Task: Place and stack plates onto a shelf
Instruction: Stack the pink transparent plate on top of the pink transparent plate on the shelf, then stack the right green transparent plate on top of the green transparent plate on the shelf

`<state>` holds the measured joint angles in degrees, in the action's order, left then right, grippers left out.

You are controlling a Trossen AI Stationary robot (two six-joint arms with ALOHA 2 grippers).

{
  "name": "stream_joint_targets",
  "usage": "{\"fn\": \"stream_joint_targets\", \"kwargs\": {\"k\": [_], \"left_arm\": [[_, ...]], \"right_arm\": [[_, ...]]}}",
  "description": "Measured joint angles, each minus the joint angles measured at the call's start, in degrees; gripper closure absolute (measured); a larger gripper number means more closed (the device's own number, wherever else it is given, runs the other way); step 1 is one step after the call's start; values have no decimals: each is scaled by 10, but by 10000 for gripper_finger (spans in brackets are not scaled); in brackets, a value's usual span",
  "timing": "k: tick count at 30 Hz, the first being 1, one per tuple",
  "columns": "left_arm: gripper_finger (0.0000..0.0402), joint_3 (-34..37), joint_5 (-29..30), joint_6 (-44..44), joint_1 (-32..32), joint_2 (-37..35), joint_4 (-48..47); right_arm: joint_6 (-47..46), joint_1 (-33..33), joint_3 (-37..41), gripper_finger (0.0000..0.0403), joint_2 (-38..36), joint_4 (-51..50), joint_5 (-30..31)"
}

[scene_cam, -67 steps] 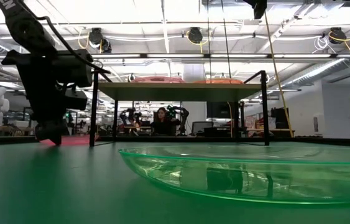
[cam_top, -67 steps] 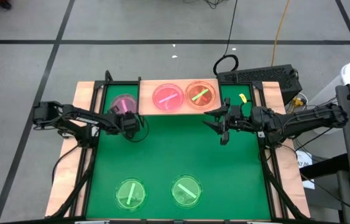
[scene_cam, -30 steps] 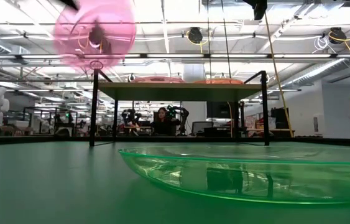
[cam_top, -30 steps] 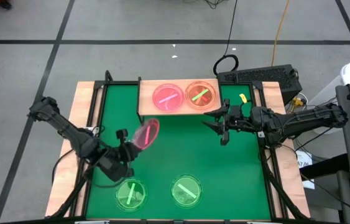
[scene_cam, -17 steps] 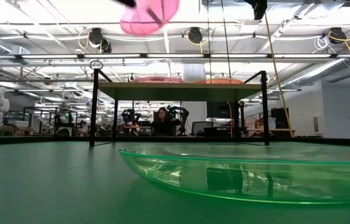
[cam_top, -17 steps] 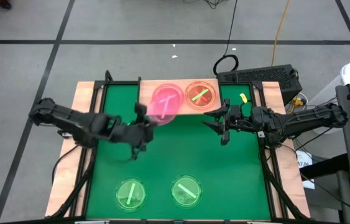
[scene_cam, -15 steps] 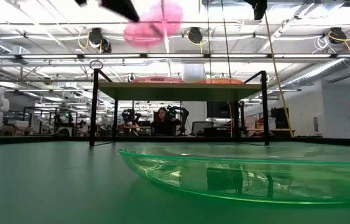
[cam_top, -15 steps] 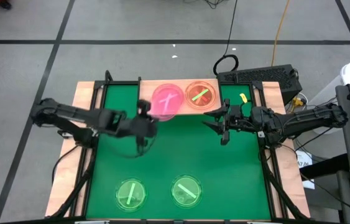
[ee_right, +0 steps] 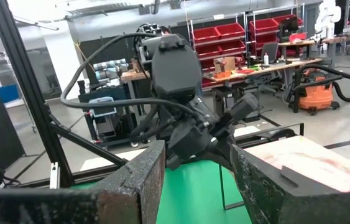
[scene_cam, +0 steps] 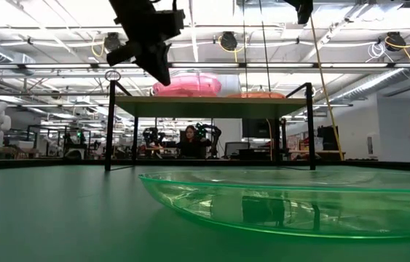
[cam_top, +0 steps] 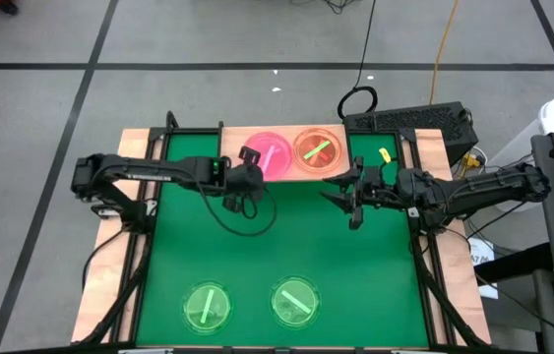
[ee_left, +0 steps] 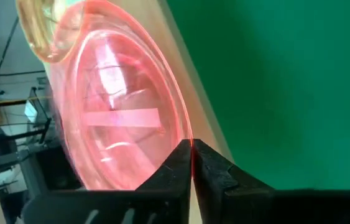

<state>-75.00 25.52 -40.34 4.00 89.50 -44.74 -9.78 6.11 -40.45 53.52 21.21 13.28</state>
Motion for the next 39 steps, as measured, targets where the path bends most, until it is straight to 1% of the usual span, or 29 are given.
{"fn": "stream_joint_targets", "kwargs": {"k": [9,12,15,19,23,25,27,29,34,39], "left_arm": [[306,0,5,0,17,1,0],[283,0,33,1,19,-1,0],[271,0,54,10,18,-7,-3],[269,0,59,22,7,-45,-2],[269,0,52,56,-14,-108,20],[269,0,17,92,-24,-144,44],[268,-1,-39,122,-35,-175,68],[268,-1,-69,138,-51,-198,85],[278,0,-75,172,-101,-244,104],[293,0,-76,202,-147,-258,110]], "right_arm": [[-7,0,0,238,0,-1,1],[-14,0,0,238,0,-1,1],[-15,0,0,238,0,-1,0],[-15,0,0,238,0,-18,1],[-15,0,0,238,0,-51,1],[-15,0,0,238,0,-66,1],[-15,0,0,238,0,-76,3],[-16,0,0,238,0,-82,3],[-14,23,0,238,0,-100,10],[-14,45,0,239,0,-144,49]]}}
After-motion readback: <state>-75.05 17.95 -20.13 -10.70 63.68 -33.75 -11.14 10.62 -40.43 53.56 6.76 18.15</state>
